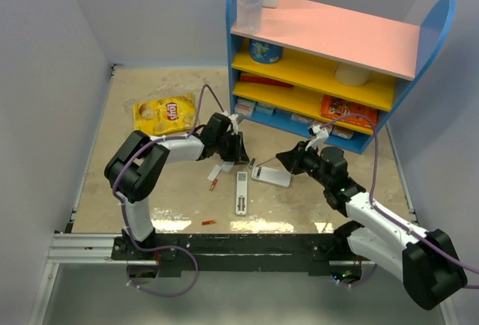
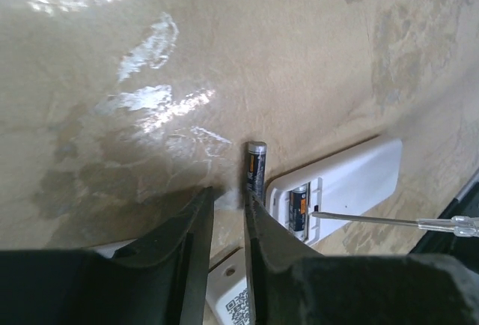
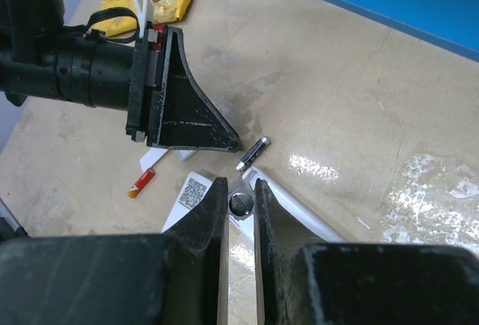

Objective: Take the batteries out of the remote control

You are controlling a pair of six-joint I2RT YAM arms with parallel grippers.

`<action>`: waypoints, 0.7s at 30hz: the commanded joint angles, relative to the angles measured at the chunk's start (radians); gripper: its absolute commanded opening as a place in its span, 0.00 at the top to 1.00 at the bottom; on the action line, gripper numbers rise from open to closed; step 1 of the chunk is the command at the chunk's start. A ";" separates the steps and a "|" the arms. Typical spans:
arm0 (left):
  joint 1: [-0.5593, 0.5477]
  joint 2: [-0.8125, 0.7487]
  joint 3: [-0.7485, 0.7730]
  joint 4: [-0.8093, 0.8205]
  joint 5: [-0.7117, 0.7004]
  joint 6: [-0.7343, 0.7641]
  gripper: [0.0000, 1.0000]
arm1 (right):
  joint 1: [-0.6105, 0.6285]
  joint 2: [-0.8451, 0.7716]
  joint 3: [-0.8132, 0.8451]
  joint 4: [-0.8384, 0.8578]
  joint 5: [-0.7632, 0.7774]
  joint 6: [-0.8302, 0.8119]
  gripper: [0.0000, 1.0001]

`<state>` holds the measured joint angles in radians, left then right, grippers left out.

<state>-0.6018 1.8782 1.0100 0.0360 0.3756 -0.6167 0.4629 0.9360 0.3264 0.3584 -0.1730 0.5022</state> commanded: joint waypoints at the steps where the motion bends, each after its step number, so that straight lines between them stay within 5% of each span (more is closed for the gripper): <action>1: 0.013 -0.099 0.002 -0.031 -0.131 0.018 0.71 | -0.003 0.018 0.052 -0.016 -0.014 -0.047 1.00; 8: 0.011 -0.152 0.015 -0.028 -0.133 0.049 0.70 | -0.001 0.023 0.094 -0.050 -0.025 -0.025 1.00; 21: -0.036 -0.090 0.058 -0.010 -0.015 0.101 0.68 | -0.003 0.038 0.260 -0.407 0.030 -0.077 1.00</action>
<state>-0.6094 1.7603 1.0267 -0.0158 0.3107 -0.5388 0.4625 0.9688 0.5339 0.0620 -0.1486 0.4728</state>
